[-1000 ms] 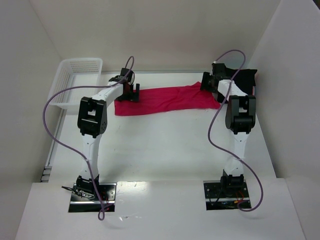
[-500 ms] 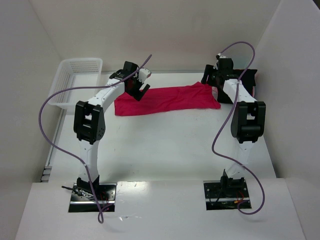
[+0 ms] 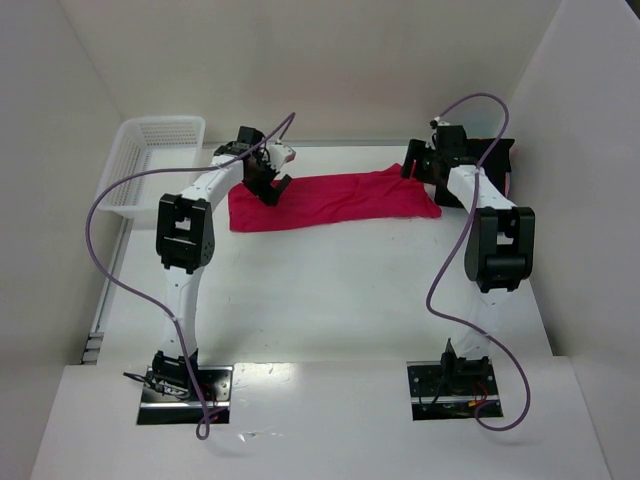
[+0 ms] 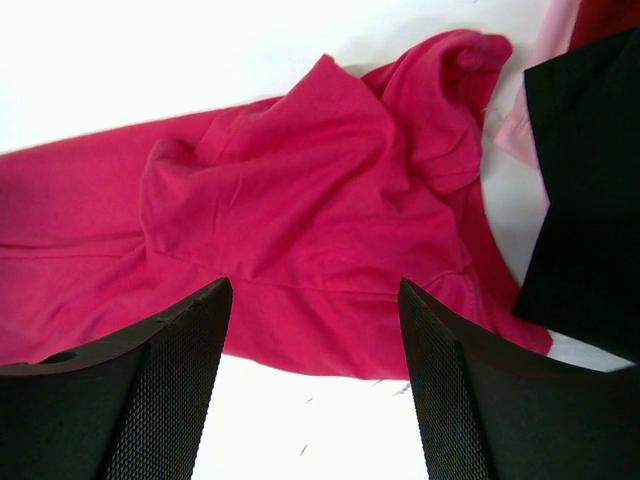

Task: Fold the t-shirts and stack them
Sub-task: Rotate the tshirt 90 degrees

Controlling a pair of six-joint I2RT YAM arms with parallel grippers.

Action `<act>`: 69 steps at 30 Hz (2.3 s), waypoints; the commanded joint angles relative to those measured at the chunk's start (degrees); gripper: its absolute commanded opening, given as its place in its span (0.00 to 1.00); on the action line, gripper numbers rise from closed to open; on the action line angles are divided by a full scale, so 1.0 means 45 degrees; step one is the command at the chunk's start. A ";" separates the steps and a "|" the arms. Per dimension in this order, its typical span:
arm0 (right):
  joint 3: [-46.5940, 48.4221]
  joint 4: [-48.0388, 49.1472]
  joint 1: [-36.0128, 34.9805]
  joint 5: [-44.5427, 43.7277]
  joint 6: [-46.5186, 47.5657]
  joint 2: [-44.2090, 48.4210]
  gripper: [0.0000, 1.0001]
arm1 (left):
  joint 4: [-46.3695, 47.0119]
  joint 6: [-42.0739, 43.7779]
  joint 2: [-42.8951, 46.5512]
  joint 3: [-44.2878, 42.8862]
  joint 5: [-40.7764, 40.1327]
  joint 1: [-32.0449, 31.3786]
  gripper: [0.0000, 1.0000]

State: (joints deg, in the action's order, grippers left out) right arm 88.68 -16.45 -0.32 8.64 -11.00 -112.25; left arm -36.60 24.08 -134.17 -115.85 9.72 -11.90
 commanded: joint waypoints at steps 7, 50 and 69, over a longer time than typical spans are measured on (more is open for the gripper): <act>-0.0197 0.0022 -0.1061 0.0208 -0.0133 0.0277 0.73 | -0.0773 0.0023 0.0030 0.1209 0.0946 -0.0129 0.99; 0.4216 -0.0954 -0.2762 -0.1648 -0.1245 -0.4684 0.73 | -0.1496 -0.3241 0.4679 0.8927 0.1551 -0.3466 0.99; 0.9332 -0.1990 -0.3914 -0.1452 -0.1500 -0.7770 0.73 | -0.2043 -0.2440 0.5341 0.9554 0.3152 -0.5715 0.99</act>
State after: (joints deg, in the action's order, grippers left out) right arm 124.16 -23.77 -16.19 1.15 -17.12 -144.38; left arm -42.37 12.10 -109.58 -75.20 17.26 -36.49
